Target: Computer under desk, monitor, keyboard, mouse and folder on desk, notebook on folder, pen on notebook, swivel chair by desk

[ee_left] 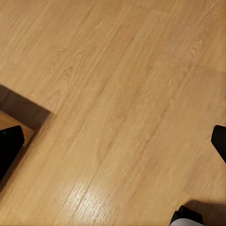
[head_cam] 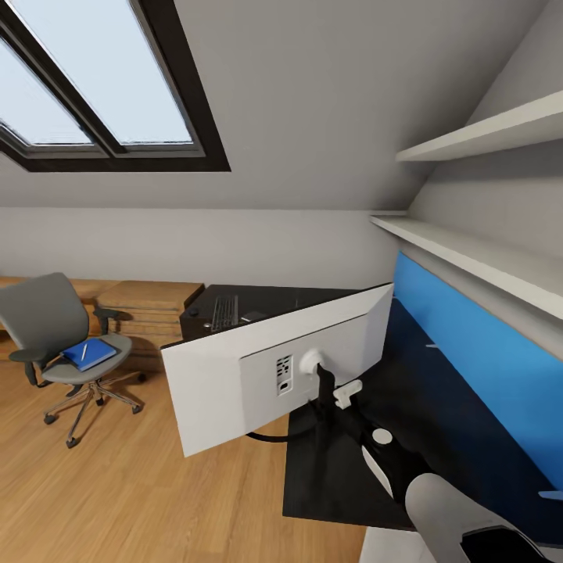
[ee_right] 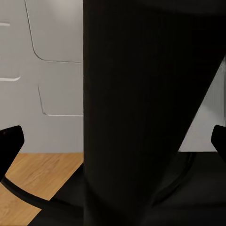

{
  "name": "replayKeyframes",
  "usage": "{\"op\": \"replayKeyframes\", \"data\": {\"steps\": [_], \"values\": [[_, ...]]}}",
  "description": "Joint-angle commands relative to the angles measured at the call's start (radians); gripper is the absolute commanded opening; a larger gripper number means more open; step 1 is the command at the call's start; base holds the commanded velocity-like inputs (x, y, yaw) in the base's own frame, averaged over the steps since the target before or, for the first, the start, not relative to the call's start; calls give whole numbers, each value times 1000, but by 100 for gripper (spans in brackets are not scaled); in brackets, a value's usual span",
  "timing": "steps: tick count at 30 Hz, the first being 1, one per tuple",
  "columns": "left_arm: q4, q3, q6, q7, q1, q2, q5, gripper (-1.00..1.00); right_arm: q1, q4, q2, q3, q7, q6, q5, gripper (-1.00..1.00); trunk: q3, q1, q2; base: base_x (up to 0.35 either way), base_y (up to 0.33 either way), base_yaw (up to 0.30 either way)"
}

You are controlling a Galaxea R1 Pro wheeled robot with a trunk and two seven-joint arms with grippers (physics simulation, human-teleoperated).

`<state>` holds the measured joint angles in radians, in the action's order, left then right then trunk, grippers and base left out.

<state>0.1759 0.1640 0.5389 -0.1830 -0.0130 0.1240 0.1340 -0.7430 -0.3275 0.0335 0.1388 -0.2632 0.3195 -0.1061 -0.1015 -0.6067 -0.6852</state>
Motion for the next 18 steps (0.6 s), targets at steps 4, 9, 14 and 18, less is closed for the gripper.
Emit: {"op": "replayKeyframes", "data": {"steps": [4,9,14,18], "values": [[-1,-4,3,1,-1,0,10,100,-1,1,0,-4,8,4,-10,100,-2,0,-1,0,0,0],[-1,-4,4,1,-1,0,10,100,-1,0,0,-2,42,5,-10,-100,-2,0,-1,0,0,0],[-1,-4,4,1,-1,0,10,100,-1,-1,0,-2,46,6,-9,-100,-2,0,-1,0,0,0],[-1,-4,5,1,-1,0,10,100,-1,-2,0,-2,47,6,-9,-100,-2,0,-1,0,0,0]]}}
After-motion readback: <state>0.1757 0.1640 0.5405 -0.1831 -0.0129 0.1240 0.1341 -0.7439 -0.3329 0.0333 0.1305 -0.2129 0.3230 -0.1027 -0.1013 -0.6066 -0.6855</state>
